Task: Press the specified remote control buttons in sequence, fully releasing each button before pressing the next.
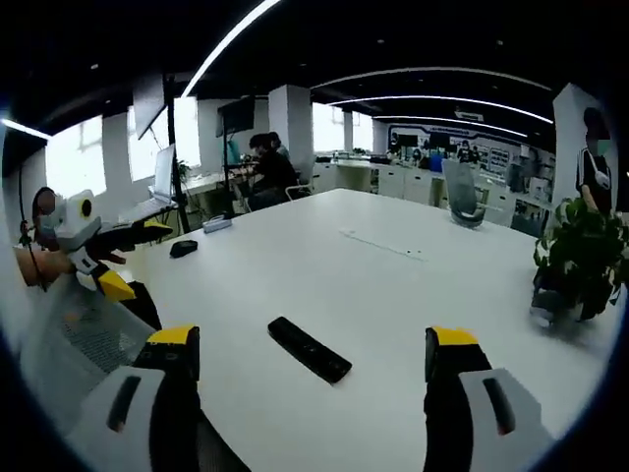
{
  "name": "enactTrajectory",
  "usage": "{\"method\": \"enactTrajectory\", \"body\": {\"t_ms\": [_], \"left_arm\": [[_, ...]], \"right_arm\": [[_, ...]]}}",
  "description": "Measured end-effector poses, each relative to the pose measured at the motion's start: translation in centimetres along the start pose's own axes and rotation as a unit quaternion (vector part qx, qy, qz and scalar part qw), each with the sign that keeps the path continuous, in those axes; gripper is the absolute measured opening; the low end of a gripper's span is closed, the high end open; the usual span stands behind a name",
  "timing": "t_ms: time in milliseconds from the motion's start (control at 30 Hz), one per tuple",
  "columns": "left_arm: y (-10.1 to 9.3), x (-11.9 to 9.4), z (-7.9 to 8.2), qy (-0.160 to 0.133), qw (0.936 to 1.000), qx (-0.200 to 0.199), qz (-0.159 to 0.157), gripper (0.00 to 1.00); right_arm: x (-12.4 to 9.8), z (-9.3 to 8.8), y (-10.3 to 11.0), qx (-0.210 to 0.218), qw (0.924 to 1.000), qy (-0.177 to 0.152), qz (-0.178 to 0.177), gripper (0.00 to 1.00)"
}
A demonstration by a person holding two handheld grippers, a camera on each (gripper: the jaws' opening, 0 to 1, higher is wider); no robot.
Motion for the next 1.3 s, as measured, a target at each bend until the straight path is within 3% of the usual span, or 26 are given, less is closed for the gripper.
{"method": "enactTrajectory", "body": {"t_ms": [100,300,433,500,600,700,967,1300], "left_arm": [[0.1,0.1,0.1,0.004,1.0000,0.000,0.008,0.95],[0.6,0.0,-0.1,0.019,0.9994,0.002,0.029,0.95],[0.4,0.1,-0.2,0.024,0.9994,0.001,0.024,0.96],[0.2,0.2,-0.3,0.032,0.9993,0.001,0.019,0.96],[0.2,0.1,-0.2,0.032,0.9992,0.004,0.022,0.95],[0.4,0.0,-0.1,0.029,0.9992,0.000,0.027,0.95],[0.0,0.0,0.0,0.032,0.9993,0.003,0.017,0.95],[0.0,-0.1,-0.3,0.041,0.9990,0.005,0.017,0.94]], "right_arm": [[-2.3,-0.5,-1.3,-0.018,0.9985,0.011,-0.050,1.00],[-7.1,-1.6,-3.3,0.005,0.9924,-0.015,-0.122,0.99],[-8.3,-2.5,-4.5,-0.003,0.9882,-0.016,-0.152,1.00],[-8.9,-2.9,-5.1,0.030,0.9848,-0.032,-0.168,0.99],[-9.2,-3.7,-5.3,0.055,0.9828,-0.047,-0.170,0.99],[-9.1,-4.3,-5.7,0.052,0.9801,-0.047,-0.186,0.97],[-8.7,-4.2,-5.7,0.045,0.9797,-0.058,-0.187,0.94],[-8.0,-5.2,-5.1,0.037,0.9851,-0.022,-0.166,0.94]]}}
Point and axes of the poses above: the point that each gripper's makers call its tool centre point, and the gripper's own axes: x roughly forward along the fingers, y roughly to its left, z roughly out of its top, the point moved 2 cm from there along -x, roughly backward along the fingers, and after that the axes turned 12 degrees about x, right-handed, at the moved point
